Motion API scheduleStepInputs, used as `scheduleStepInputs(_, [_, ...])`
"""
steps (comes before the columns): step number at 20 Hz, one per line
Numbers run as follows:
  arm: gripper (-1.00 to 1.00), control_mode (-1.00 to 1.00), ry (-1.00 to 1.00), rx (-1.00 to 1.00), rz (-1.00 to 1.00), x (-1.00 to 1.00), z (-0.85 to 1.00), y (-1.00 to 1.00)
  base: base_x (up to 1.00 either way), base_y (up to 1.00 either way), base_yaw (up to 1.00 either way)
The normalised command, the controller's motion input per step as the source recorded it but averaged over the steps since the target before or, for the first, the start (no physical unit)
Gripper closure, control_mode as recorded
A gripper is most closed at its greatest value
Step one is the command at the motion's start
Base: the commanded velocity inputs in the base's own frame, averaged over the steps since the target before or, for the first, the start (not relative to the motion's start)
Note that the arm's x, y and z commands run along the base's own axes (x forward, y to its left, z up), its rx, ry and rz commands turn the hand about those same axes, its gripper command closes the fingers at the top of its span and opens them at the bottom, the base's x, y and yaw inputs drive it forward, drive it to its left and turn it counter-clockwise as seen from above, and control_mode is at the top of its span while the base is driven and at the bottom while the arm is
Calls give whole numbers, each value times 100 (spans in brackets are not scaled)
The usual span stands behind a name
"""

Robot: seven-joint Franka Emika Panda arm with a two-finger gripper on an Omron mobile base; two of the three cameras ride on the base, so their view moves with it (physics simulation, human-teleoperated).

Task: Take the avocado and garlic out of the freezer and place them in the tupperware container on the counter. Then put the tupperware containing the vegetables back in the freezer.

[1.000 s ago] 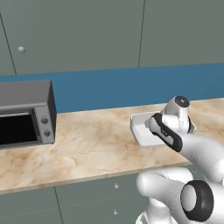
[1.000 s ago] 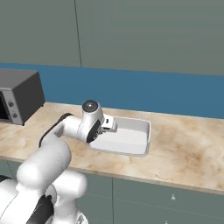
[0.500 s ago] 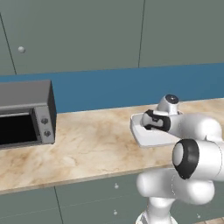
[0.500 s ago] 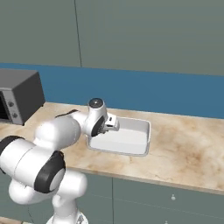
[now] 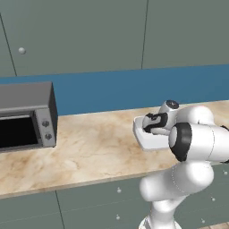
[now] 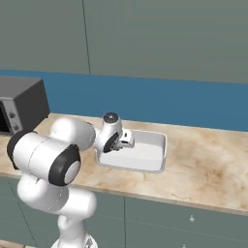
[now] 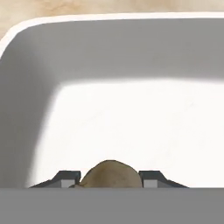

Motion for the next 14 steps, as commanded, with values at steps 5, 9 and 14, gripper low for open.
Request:
scheduleStepInputs(5, [-100,-100,0,0,1,0,-23,0,0,0,0])
scheduleStepInputs(9, [-100,-100,0,0,0,0,1,0,0,0,0])
scheduleStepInputs(14, [-100,-100,-4,0,0,0,22,0,0,0,0])
